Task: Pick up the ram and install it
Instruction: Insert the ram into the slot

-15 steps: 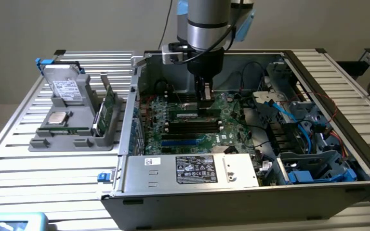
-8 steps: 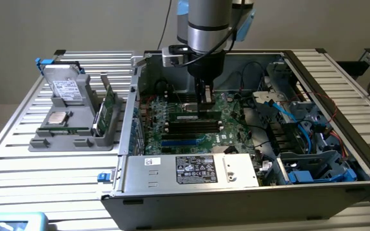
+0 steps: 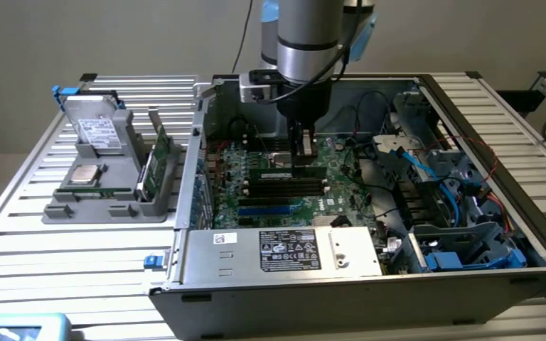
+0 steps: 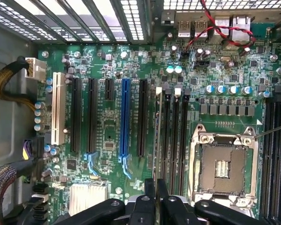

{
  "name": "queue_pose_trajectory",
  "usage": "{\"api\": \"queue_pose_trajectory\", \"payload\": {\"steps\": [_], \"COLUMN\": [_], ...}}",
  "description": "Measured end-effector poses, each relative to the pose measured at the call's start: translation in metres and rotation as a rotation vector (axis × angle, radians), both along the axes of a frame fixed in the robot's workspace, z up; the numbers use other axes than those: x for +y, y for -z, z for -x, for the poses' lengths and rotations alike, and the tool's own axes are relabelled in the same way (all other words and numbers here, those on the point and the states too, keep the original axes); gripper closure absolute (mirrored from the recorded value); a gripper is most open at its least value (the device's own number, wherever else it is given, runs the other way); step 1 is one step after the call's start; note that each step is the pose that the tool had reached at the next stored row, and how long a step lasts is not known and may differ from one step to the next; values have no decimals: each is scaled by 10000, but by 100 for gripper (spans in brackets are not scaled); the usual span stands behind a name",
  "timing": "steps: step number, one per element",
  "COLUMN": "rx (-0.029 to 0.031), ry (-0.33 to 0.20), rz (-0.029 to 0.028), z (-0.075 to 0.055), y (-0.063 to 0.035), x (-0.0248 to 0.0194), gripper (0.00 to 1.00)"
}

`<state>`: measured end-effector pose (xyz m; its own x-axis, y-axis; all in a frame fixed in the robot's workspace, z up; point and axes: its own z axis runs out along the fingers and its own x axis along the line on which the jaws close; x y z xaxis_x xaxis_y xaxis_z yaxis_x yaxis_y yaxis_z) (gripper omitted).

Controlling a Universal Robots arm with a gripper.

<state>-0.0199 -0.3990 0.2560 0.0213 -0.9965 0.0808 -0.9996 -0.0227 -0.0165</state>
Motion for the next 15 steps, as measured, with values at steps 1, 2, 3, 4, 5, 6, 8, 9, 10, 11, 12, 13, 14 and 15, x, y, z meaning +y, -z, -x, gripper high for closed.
{"api": "queue_pose_trajectory", "payload": {"steps": [1,2,3,4,5,6,8,9,10,11,12,13,14,15], "rx": [0,-1,-1,0,0,0,0,0,0,1,1,1,-1,-1], "ry": [1,1,0,0,0,-1,-1,-1,-1,0,-1,0,0,-1], "rz": [-34,-59,-71,-73,-73,-73,-74,-73,-73,-72,-71,-71,-75,-72], "z": [0,0,0,0,0,0,0,0,0,0,0,0,0,0], "y": [7,17,27,39,51,62,79,85,89,90,90,91,96,101], "x": [0,0,0,0,0,0,0,0,0,-1,-1,-1,0,0], "gripper": [87,87,87,87,87,87,87,87,87,87,87,87,87,87]}}
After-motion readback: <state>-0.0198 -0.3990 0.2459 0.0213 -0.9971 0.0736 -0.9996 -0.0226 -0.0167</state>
